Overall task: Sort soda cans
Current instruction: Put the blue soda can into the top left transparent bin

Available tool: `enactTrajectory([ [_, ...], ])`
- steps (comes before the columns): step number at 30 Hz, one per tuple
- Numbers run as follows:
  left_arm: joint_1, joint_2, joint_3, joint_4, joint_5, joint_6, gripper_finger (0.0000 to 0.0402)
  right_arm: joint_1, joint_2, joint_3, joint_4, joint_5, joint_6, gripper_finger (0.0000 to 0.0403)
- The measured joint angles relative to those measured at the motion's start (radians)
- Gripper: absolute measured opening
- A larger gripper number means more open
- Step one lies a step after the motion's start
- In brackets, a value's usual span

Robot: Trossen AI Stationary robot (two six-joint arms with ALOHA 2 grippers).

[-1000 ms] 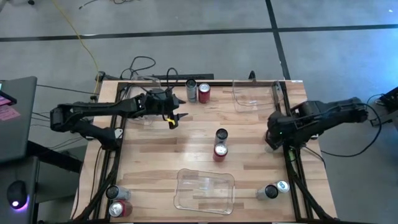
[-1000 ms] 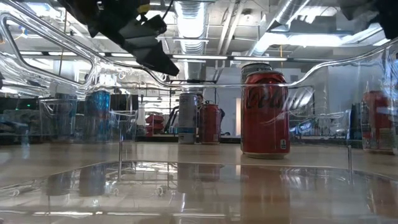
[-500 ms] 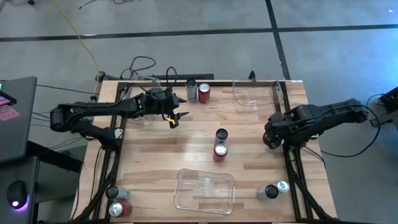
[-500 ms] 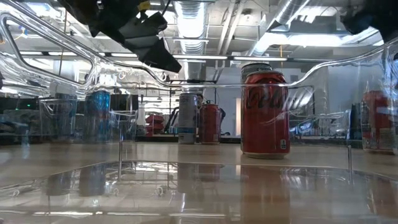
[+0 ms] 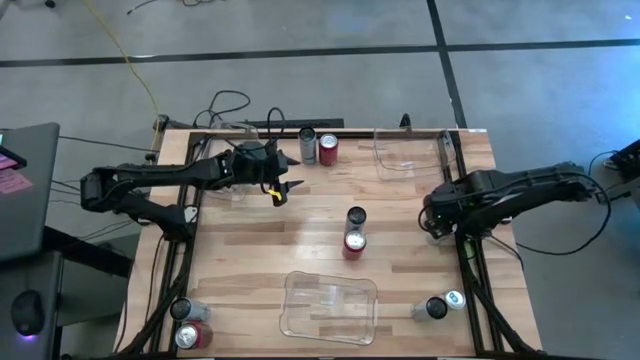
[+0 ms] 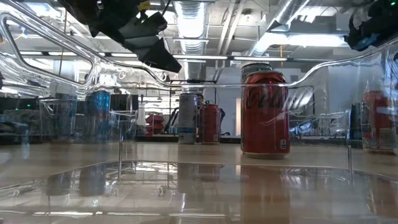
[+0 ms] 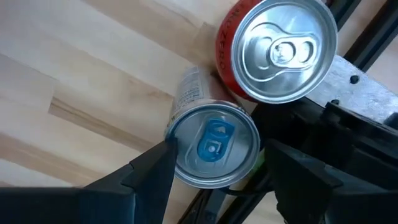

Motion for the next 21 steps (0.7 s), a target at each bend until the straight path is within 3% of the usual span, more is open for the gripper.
enactTrajectory([
  [21, 0.0, 0.0, 0.0, -0.014, -0.001, -0.008, 0.0261, 0.001, -0.028, 0.04, -0.009, 0.02, -0.056, 0.027],
])
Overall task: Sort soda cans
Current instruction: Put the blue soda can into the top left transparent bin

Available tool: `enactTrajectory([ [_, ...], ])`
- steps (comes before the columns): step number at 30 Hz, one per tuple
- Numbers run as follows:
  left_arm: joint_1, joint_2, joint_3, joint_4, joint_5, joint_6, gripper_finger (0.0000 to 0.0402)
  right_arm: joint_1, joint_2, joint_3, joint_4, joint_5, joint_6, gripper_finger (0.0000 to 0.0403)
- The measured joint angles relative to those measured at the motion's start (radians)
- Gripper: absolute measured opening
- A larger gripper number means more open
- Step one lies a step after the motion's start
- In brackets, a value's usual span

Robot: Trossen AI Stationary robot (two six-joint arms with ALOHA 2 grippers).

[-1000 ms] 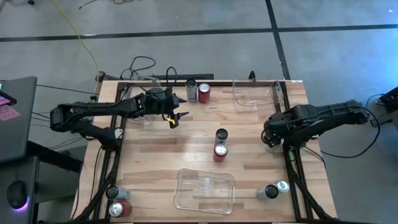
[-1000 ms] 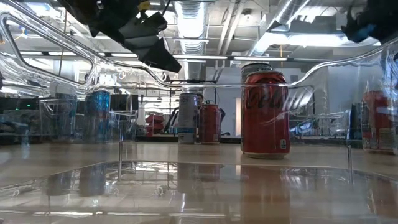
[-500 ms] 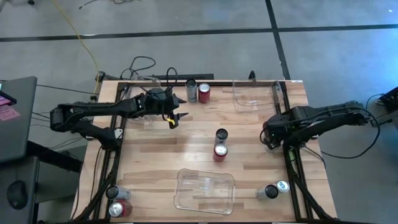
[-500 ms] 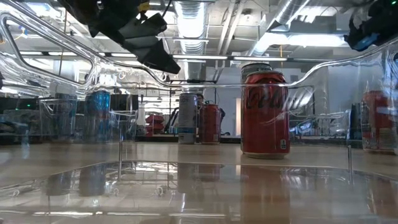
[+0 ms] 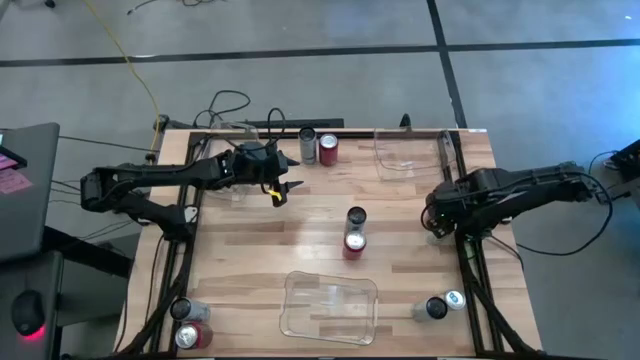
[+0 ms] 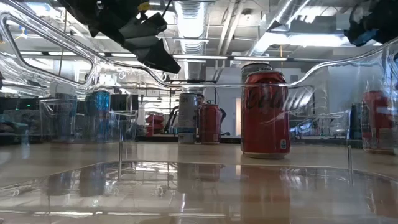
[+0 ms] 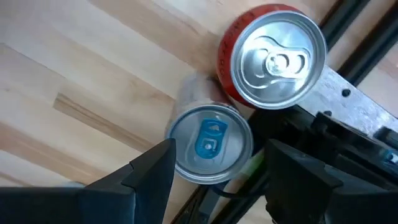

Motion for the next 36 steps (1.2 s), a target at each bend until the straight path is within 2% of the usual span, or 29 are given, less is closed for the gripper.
enactTrajectory([
  [5, 0.0, 0.0, 0.0, 0.0, 0.0, 0.0, 0.0261, 0.003, 0.0, 0.0, 0.015, -0.022, -0.141, 0.027],
  [21, 0.0, 0.0, 0.0, 0.001, -0.001, -0.002, 0.0261, -0.046, 0.019, 0.002, 0.044, -0.012, -0.203, 0.0275],
  [25, 0.0, 0.0, 0.0, 0.002, -0.001, -0.011, 0.0261, -0.046, 0.019, 0.002, 0.044, -0.043, -0.181, 0.0303],
  [31, 0.0, 0.0, 0.0, -0.004, -0.001, -0.012, 0.0261, -0.046, 0.019, 0.002, 0.025, -0.065, -0.163, 0.0389],
  [36, 0.0, 0.0, 0.0, -0.004, -0.001, -0.012, 0.0261, -0.042, 0.02, 0.001, 0.041, -0.094, -0.128, 0.0375],
])
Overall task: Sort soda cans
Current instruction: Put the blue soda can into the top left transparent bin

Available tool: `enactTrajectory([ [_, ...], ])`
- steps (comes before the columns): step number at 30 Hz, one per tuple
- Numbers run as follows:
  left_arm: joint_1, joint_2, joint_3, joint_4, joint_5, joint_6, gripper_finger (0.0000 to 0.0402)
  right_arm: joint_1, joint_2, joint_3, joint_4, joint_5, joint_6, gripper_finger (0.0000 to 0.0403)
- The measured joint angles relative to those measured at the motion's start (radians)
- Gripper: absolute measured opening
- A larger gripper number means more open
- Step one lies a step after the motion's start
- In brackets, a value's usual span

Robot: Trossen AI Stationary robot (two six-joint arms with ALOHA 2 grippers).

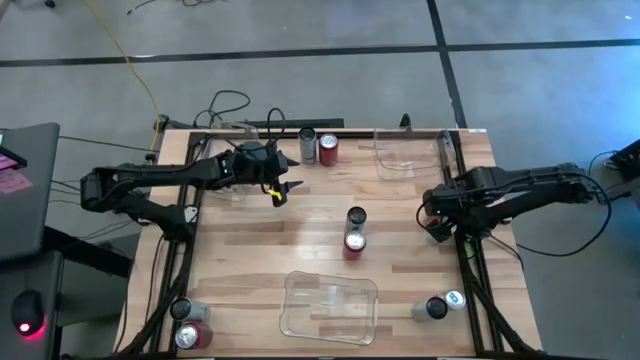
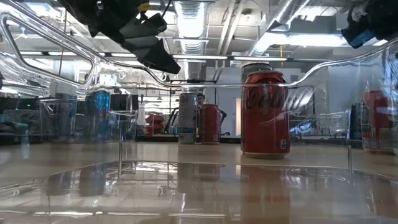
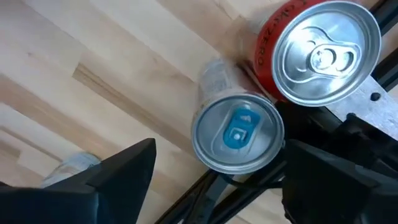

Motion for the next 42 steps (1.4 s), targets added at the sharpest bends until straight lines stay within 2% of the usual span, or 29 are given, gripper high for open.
enactTrajectory([
  [10, 0.0, 0.0, 0.0, -0.016, 0.0, 0.004, 0.0261, -0.003, 0.0, -0.107, 0.031, 0.022, 0.018, 0.0381],
  [14, 0.0, 0.0, 0.0, -0.016, 0.0, 0.011, 0.0261, -0.002, 0.0, -0.107, 0.051, 0.023, 0.005, 0.0375],
  [18, 0.0, 0.0, 0.0, -0.016, 0.0, 0.012, 0.0261, -0.002, 0.0, -0.107, 0.086, 0.023, -0.003, 0.0347],
  [28, 0.0, 0.0, 0.0, -0.04, 0.0, 0.012, 0.0261, -0.002, -0.001, -0.102, 0.171, 0.023, -0.011, 0.0223],
  [38, 0.0, 0.0, 0.0, -0.041, -0.042, 0.002, 0.0261, 0.059, 0.004, -0.081, 0.268, 0.009, 0.002, 0.0221],
  [42, -0.003, 0.0, 0.0, -0.028, -0.034, -0.013, 0.0261, 0.086, 0.0, -0.019, 0.313, 0.055, -0.008, 0.022],
])
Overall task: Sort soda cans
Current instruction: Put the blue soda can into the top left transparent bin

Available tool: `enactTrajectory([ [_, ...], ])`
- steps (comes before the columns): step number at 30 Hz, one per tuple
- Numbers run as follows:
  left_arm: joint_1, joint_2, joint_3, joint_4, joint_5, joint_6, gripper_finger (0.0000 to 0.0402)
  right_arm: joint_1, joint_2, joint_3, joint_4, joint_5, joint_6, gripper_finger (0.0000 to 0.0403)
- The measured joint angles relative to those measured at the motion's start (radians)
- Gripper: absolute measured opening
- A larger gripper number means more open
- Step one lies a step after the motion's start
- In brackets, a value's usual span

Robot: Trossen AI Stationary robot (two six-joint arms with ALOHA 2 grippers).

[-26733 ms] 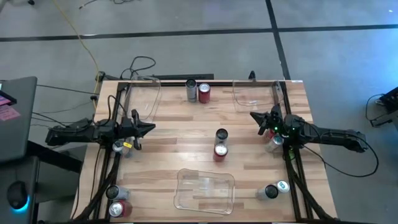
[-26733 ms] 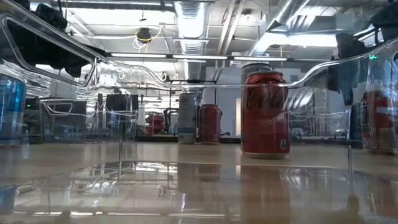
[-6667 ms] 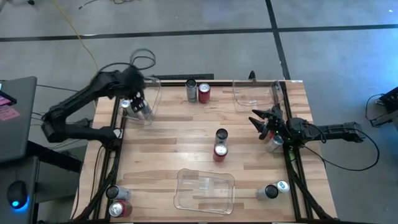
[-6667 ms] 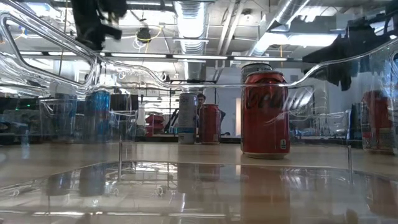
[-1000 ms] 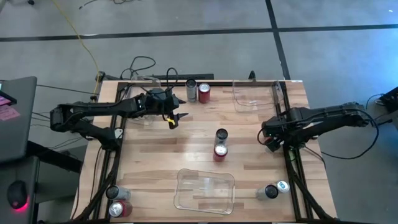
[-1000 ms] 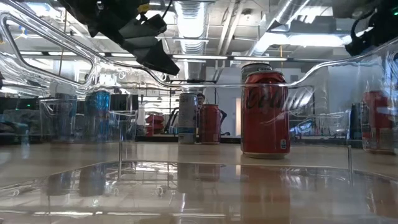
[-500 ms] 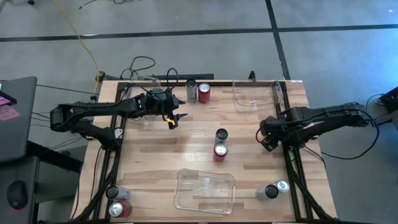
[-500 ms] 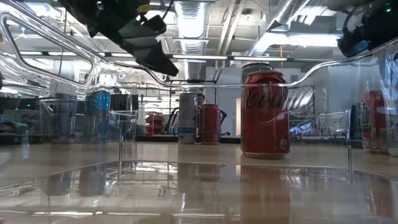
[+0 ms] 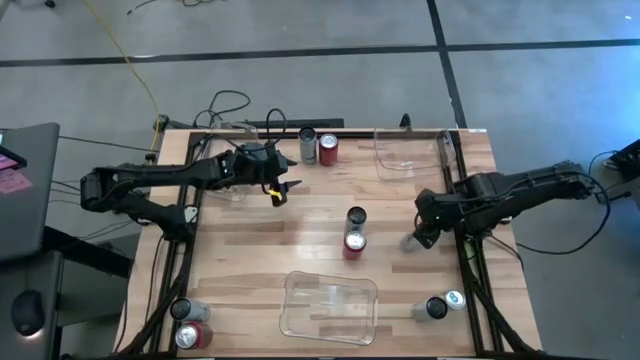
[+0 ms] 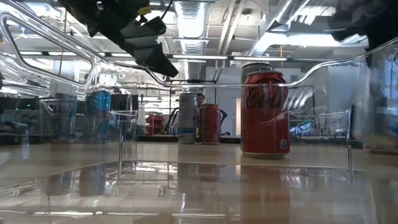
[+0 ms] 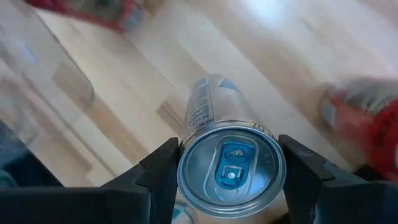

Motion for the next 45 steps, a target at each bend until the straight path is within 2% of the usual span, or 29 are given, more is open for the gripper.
enactTrajectory([
  [7, -0.001, 0.0, 0.0, 0.017, 0.068, -0.006, 0.0261, -0.013, 0.042, 0.117, -0.047, 0.141, -0.053, 0.022],
  [12, -0.001, 0.0, 0.0, 0.015, 0.068, -0.005, 0.0261, -0.086, 0.111, 0.167, -0.036, 0.268, -0.15, 0.022],
  [15, -0.001, 0.0, 0.0, 0.029, 0.068, 0.007, 0.0261, -0.147, 0.169, 0.183, 0.034, 0.307, -0.24, 0.022],
  [22, -0.001, 0.0, 0.0, 0.026, 0.068, 0.042, 0.0261, -0.296, 0.321, 0.266, 0.281, 0.311, -0.515, 0.0219],
  [28, -0.001, 0.0, 0.0, 0.024, 0.068, 0.051, 0.0261, -0.378, 0.467, 0.395, 0.369, 0.257, -0.722, 0.0217],
  [35, 0.001, 0.0, 0.0, 0.019, 0.07, 0.056, 0.0279, -0.371, 0.625, 0.523, 0.446, 0.16, -0.872, 0.0217],
  [41, -0.012, 0.0, 0.0, 0.007, 0.073, 0.072, 0.0308, -0.335, 0.734, 0.63, 0.444, 0.149, -0.959, 0.0217],
  [45, -0.039, 0.002, 0.0, 0.005, 0.137, 0.103, 0.0317, -0.315, 0.782, 0.691, 0.448, 0.149, -1.01, 0.0217],
])
